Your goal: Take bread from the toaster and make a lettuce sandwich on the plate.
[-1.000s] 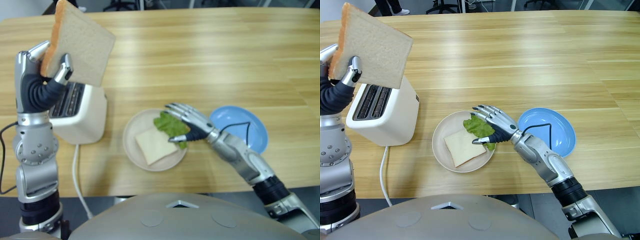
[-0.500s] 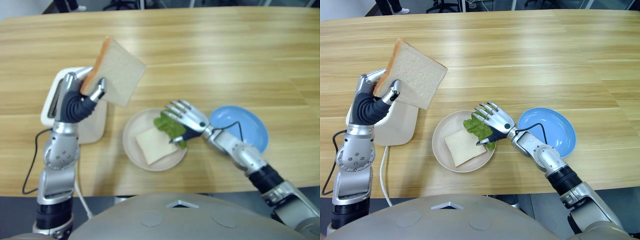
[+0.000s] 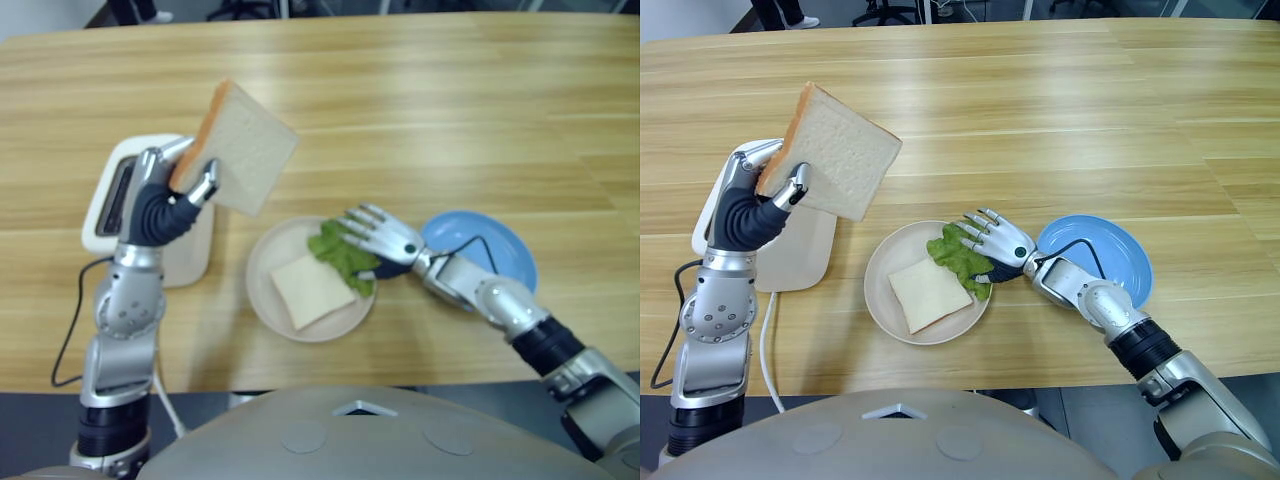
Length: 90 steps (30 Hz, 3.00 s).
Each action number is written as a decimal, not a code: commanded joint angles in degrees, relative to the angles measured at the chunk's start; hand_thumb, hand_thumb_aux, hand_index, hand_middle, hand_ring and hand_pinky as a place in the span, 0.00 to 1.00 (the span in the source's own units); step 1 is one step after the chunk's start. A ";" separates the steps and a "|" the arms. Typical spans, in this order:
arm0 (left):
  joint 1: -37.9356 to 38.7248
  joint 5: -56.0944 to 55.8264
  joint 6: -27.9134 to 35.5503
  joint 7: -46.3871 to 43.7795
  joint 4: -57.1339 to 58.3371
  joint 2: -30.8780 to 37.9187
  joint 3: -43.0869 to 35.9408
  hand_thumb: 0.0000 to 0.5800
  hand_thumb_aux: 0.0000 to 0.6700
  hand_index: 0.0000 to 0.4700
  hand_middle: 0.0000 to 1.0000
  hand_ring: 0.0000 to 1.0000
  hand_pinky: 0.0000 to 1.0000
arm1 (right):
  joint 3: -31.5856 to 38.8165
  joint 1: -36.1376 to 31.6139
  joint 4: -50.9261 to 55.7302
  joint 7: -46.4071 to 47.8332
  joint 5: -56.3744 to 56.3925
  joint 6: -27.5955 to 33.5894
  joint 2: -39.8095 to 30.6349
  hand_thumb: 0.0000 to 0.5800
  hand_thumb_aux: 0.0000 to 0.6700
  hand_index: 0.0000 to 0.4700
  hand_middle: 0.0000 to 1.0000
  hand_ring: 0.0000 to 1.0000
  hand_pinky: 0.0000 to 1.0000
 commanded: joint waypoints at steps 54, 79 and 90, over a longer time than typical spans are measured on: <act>-0.46 -1.20 -0.63 -1.69 4.09 -1.32 -2.97 1.00 1.00 0.98 1.00 1.00 1.00 | -2.56 7.05 -7.05 13.13 18.68 -11.81 0.56 0.00 0.00 0.00 0.00 0.00 0.00; 4.51 -16.28 10.17 -16.45 14.32 -2.04 -15.93 1.00 1.00 0.98 1.00 1.00 1.00 | -32.60 10.32 -19.72 16.31 45.45 -15.57 -2.39 0.00 0.00 0.00 0.00 0.00 0.00; 8.18 -22.02 21.30 -23.93 13.18 -0.43 -20.03 1.00 1.00 0.98 1.00 1.00 1.00 | -24.09 19.24 -18.72 16.60 33.79 -31.56 -3.37 0.00 0.00 0.00 0.00 0.00 0.00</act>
